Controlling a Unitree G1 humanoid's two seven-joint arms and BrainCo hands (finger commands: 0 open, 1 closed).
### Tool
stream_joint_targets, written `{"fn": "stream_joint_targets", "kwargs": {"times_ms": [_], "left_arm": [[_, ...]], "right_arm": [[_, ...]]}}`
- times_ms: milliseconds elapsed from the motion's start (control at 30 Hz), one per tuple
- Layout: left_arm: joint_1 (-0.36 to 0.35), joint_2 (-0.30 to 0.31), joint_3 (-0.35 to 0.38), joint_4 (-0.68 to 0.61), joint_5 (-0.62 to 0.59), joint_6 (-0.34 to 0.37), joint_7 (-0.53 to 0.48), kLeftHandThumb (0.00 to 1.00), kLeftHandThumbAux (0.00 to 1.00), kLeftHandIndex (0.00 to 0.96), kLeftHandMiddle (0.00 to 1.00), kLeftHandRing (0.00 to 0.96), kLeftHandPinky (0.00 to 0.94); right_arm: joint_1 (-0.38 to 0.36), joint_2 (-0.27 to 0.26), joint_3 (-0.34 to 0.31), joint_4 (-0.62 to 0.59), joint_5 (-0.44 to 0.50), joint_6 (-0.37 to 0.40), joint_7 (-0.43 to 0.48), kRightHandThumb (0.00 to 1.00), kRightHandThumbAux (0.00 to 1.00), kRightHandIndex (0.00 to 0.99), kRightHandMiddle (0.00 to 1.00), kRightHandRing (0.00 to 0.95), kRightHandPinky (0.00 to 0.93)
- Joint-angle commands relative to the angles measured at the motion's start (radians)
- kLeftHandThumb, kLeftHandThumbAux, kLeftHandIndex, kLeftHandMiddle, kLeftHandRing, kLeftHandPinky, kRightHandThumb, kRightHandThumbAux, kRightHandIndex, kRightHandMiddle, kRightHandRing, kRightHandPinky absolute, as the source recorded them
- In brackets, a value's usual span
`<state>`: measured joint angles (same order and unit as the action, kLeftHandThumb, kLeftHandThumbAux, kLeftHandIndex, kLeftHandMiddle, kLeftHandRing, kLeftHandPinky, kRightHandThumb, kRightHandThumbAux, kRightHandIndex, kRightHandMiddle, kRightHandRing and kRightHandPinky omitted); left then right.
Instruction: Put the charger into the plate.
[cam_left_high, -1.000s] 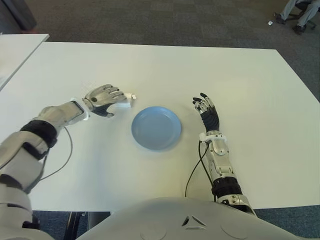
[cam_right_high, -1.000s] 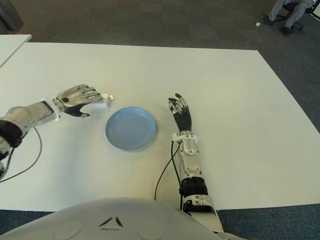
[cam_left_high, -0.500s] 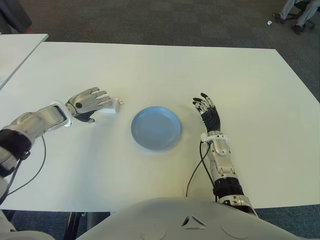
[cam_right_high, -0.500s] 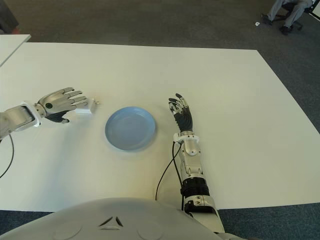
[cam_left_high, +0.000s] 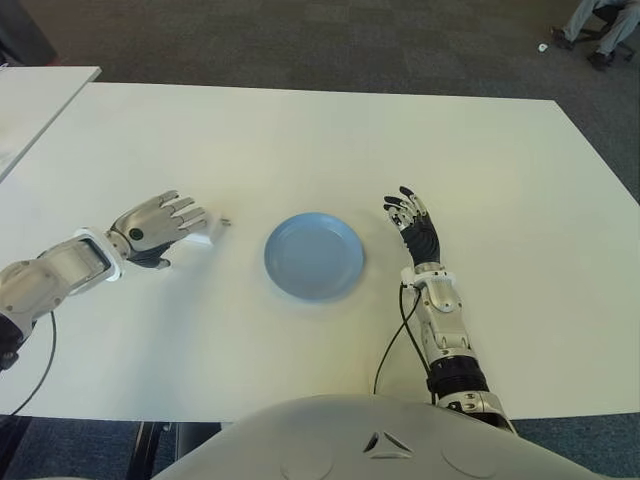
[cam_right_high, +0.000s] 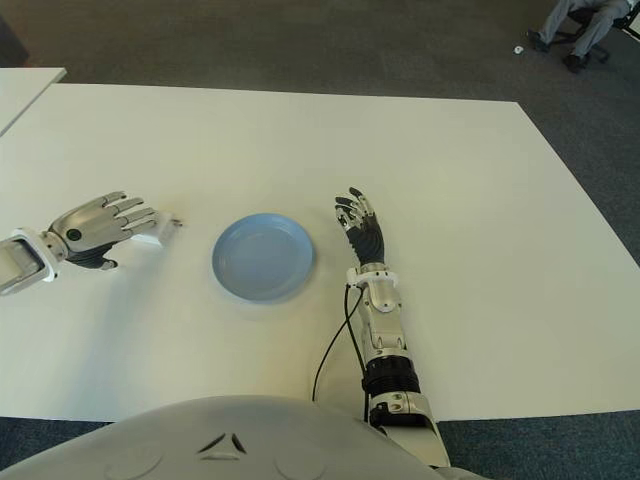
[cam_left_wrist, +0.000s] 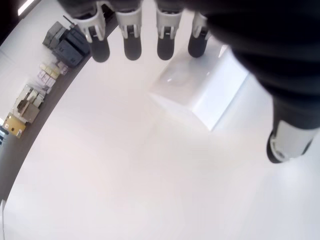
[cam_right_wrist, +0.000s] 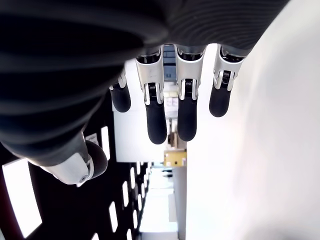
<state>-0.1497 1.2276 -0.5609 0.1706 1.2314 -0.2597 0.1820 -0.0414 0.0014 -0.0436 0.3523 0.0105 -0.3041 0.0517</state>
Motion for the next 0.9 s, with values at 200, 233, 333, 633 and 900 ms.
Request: {"fn": "stream_joint_targets", "kwargs": {"times_ms": [200, 233, 333, 633, 900], "left_arm": [[0.115, -0.01, 0.067, -0.028, -0.008, 0.002, 0.005, 0.0, 0.528, 0.0, 0.075, 0.045, 0.011], [0.121, -0.014, 0.074, -0.031, -0.012, 0.002, 0.003, 0.0, 0.528, 0.0, 0.075, 0.045, 0.009], [0.136, -0.022, 0.094, -0.038, -0.021, -0.001, 0.0, 0.0, 0.529, 0.0, 0.064, 0.034, 0.003], [0.146, -0.095, 0.177, 0.013, -0.162, -0.093, 0.16, 0.0, 0.528, 0.0, 0.059, 0.036, 0.05], [0.128, -0.207, 0.267, 0.117, -0.455, -0.271, 0.145, 0.117, 0.484, 0.026, 0.041, 0.037, 0.071]], "right_arm": [[0.004, -0.003, -0.003, 0.01, 0.016, 0.007, 0.012, 0.0, 0.592, 0.108, 0.284, 0.252, 0.195], [0.003, -0.003, -0.004, 0.011, 0.016, 0.007, 0.012, 0.0, 0.592, 0.107, 0.284, 0.252, 0.196], [0.002, -0.002, -0.005, 0.012, 0.017, 0.007, 0.011, 0.0, 0.598, 0.101, 0.284, 0.253, 0.194], [-0.001, 0.0, -0.007, 0.025, 0.022, -0.002, 0.015, 0.0, 0.613, 0.086, 0.279, 0.249, 0.191], [-0.007, 0.007, -0.005, 0.053, 0.012, -0.043, 0.006, 0.0, 0.573, 0.061, 0.278, 0.252, 0.198]]}}
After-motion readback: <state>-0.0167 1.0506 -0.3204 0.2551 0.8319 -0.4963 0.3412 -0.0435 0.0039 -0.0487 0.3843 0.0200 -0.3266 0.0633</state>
